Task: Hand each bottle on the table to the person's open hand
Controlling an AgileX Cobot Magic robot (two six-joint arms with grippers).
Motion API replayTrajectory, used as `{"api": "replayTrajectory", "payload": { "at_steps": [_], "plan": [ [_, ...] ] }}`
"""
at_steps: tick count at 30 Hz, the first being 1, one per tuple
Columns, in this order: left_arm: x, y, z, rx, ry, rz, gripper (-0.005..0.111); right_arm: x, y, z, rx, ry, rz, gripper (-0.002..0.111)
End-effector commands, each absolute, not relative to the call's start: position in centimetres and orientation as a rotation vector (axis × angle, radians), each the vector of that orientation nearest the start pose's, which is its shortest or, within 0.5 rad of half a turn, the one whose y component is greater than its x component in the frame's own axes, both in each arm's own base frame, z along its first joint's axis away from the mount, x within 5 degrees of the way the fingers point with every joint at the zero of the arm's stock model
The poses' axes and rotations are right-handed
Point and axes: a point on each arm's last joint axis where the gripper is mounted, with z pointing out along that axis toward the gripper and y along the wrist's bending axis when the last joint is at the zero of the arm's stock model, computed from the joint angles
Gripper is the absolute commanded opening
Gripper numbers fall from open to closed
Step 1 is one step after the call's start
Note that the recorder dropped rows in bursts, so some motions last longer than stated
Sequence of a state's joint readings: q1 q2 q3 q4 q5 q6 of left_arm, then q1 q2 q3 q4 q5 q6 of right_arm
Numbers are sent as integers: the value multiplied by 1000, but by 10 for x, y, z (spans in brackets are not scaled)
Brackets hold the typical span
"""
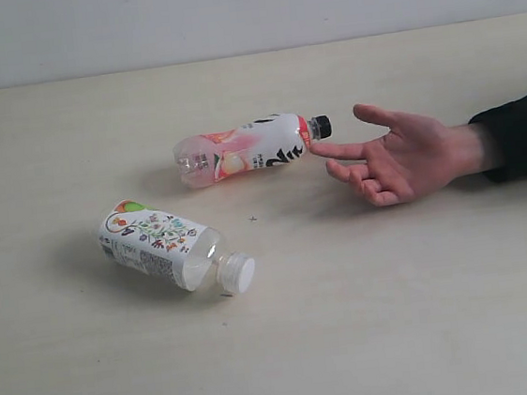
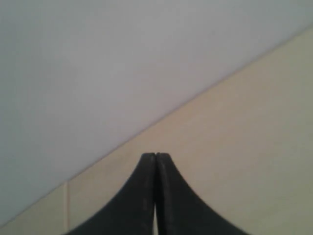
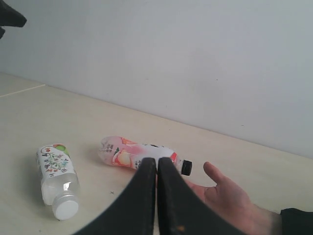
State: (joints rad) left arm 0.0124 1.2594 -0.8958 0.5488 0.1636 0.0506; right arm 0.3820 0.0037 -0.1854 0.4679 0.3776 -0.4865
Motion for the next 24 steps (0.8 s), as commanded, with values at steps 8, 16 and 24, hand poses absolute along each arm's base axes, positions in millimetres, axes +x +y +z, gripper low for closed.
{"api": "replayTrajectory", "payload": {
  "at_steps": [8, 16, 24],
  "plan": [
    [308, -5, 280, 1136, 2345, 705, 0, 34, 30, 245, -472, 1575, 393, 2],
    [330, -90, 271, 1510, 2325, 314, 0, 34, 30, 245, -471, 1576, 394, 2],
    [367, -151, 264, 1586, 2278, 143, 0, 34, 30, 245, -471, 1576, 394, 2]
  ]
}}
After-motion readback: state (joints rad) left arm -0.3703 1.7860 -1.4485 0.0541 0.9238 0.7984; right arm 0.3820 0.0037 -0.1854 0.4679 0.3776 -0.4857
